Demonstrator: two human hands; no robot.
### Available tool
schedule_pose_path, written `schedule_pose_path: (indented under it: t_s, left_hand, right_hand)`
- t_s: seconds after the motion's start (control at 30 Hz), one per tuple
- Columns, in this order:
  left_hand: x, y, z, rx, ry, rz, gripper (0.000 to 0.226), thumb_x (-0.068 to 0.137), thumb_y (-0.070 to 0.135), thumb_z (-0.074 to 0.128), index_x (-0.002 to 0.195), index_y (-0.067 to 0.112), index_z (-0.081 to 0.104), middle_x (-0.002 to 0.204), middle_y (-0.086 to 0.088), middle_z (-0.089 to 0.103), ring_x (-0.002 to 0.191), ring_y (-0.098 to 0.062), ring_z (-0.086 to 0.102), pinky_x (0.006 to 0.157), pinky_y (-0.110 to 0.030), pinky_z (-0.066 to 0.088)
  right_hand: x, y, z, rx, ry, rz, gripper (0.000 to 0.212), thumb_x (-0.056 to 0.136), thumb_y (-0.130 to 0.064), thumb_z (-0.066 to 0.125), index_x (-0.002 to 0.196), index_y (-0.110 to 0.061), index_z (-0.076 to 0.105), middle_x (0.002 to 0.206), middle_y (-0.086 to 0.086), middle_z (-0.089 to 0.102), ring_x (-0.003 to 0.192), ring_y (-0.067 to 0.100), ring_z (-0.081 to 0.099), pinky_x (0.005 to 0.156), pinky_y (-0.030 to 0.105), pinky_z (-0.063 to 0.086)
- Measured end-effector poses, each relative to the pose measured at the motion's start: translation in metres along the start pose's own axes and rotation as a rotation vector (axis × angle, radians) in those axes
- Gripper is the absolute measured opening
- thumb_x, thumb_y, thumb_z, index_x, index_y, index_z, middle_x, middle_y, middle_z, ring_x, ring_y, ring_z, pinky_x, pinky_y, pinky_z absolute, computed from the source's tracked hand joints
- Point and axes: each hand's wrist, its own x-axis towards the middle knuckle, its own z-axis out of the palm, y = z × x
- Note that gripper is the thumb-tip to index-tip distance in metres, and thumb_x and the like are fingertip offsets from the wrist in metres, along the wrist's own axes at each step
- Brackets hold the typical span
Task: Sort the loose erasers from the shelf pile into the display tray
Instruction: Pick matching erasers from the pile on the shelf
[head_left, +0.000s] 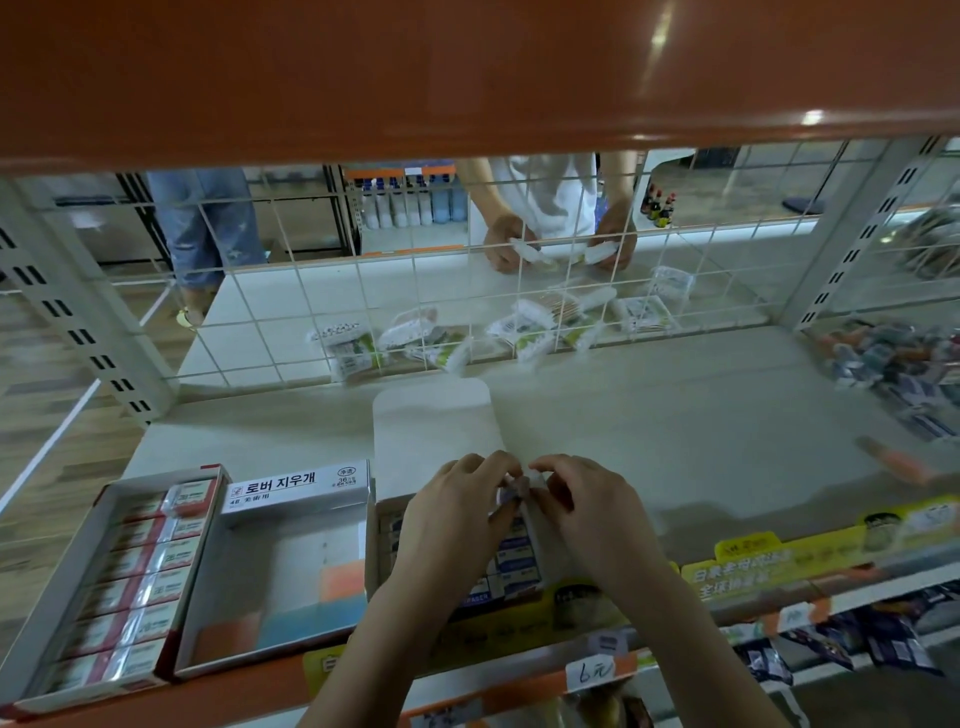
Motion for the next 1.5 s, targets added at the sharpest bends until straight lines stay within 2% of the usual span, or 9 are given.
schedule_pose_path:
  t_s: [0.33, 0.7, 0.83, 0.93, 1.13, 1.37, 1.5]
  left_hand:
    - [0.001, 0.0, 0.004, 0.051, -0.043, -0.008, 0.023, 0.094, 0.032, 0.048, 0.116, 0.028, 0.047, 0.12, 0.014, 0.052, 0.109, -0.005, 0.046, 0.081, -0.016, 0.039]
    - [0.002, -0.007, 0.0, 0.023, -0.07, 0.032, 0.025, 0.095, 0.036, 0.045, 0.118, 0.03, 0.052, 0.113, 0.012, 0.06, 0.105, -0.006, 0.05, 0.084, -0.019, 0.041]
    - [0.002, -0.006, 0.004, 0.078, -0.062, 0.041, 0.026, 0.094, 0.036, 0.046, 0.119, 0.03, 0.053, 0.118, 0.013, 0.058, 0.108, -0.005, 0.047, 0.087, -0.017, 0.039]
    - [0.002, -0.006, 0.005, 0.107, -0.059, 0.026, 0.029, 0.095, 0.037, 0.045, 0.122, 0.03, 0.052, 0.123, 0.014, 0.054, 0.112, -0.003, 0.045, 0.088, -0.016, 0.037]
    - [0.003, 0.001, 0.004, 0.14, -0.052, -0.023, 0.03, 0.097, 0.038, 0.042, 0.124, 0.031, 0.052, 0.125, 0.014, 0.052, 0.113, -0.004, 0.043, 0.084, -0.016, 0.038]
    - [-0.001, 0.015, 0.008, 0.275, -0.135, -0.062, 0.027, 0.093, 0.025, 0.05, 0.12, 0.024, 0.05, 0.119, 0.005, 0.052, 0.107, -0.013, 0.046, 0.086, -0.024, 0.04]
    - [-0.001, 0.011, 0.008, 0.288, -0.16, -0.056, 0.033, 0.091, 0.027, 0.055, 0.123, 0.026, 0.049, 0.12, 0.007, 0.052, 0.11, -0.012, 0.046, 0.086, -0.024, 0.04]
  right_hand:
    - [0.001, -0.001, -0.002, -0.003, -0.001, -0.019, 0.032, 0.096, -0.031, 0.049, 0.127, -0.023, 0.053, 0.121, -0.006, 0.06, 0.106, 0.008, 0.056, 0.088, 0.015, 0.04]
    - [-0.001, -0.002, -0.002, 0.016, 0.017, -0.049, 0.029, 0.095, -0.029, 0.05, 0.122, -0.019, 0.057, 0.116, -0.005, 0.062, 0.101, 0.007, 0.057, 0.08, 0.008, 0.032]
    - [-0.002, -0.003, -0.003, 0.022, 0.016, -0.052, 0.031, 0.095, -0.028, 0.051, 0.124, -0.019, 0.057, 0.118, -0.006, 0.062, 0.103, 0.006, 0.056, 0.081, 0.005, 0.03]
    - [-0.003, -0.001, -0.002, 0.03, 0.027, -0.06, 0.029, 0.094, -0.028, 0.052, 0.122, -0.019, 0.059, 0.115, -0.005, 0.063, 0.098, 0.004, 0.056, 0.074, 0.0, 0.029]
    - [-0.002, 0.001, -0.001, 0.043, 0.037, -0.05, 0.028, 0.094, -0.025, 0.053, 0.12, -0.017, 0.06, 0.113, -0.003, 0.064, 0.099, 0.01, 0.059, 0.081, 0.012, 0.039]
    - [-0.001, 0.003, 0.0, 0.037, 0.04, -0.055, 0.03, 0.093, -0.027, 0.054, 0.122, -0.02, 0.06, 0.112, -0.005, 0.064, 0.098, 0.008, 0.058, 0.083, 0.012, 0.038]
    - [0.001, 0.002, 0.001, 0.032, 0.031, -0.054, 0.031, 0.094, -0.028, 0.052, 0.123, -0.02, 0.059, 0.113, -0.005, 0.063, 0.1, 0.007, 0.057, 0.084, 0.012, 0.038]
